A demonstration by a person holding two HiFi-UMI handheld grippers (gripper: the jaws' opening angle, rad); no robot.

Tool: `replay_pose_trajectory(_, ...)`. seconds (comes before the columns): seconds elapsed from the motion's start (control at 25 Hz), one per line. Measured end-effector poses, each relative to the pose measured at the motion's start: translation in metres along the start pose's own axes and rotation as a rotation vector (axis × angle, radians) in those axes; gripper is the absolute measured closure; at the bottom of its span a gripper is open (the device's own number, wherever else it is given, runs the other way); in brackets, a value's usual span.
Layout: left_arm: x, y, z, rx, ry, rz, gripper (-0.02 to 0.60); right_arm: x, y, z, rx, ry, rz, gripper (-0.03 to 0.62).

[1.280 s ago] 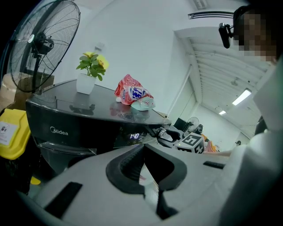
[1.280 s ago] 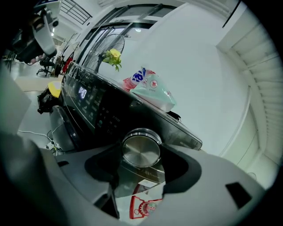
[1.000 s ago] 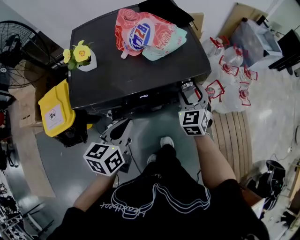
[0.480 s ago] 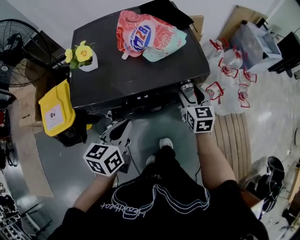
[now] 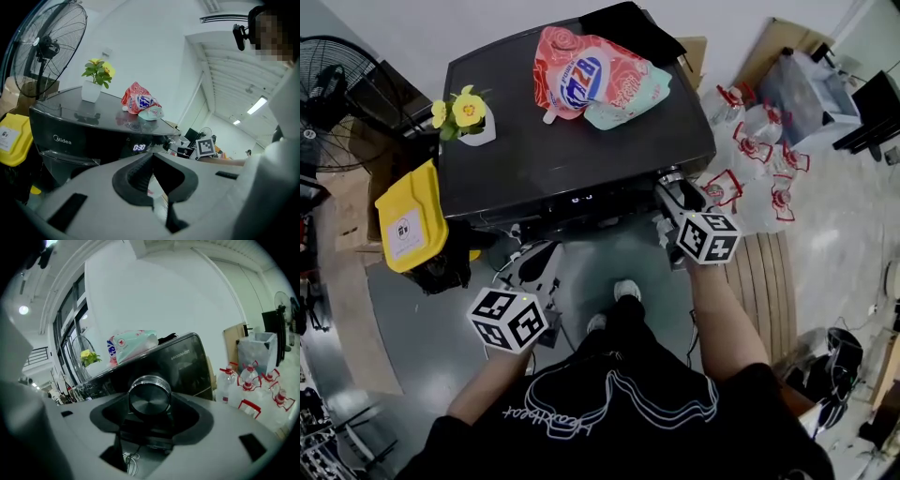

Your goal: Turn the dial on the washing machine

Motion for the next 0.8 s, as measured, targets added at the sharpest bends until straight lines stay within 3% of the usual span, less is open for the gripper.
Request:
replay_pose_trajectory(0.36, -0.004, -0.004, -0.007, -0.009, 0.001, 0.01, 0.577, -0.003, 0.001, 0.0, -0.008, -0.048, -0.096, 0.31)
replay_pose_trajectory(0.8, -0.005, -0.008, -0.019, -0.029, -0.005, 0.034, 0.577, -0.009, 0.008, 0.001, -0.05, -0.163, -0.514, 0.312)
Point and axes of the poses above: the fingertips, and each gripper's own axes: z backward along the fingers, x to its left, y out of its underside, the point moved 6 cm from there along z, backward along the fingers, and after that the axes turned 15 degrees about z, right-handed, at the moved point
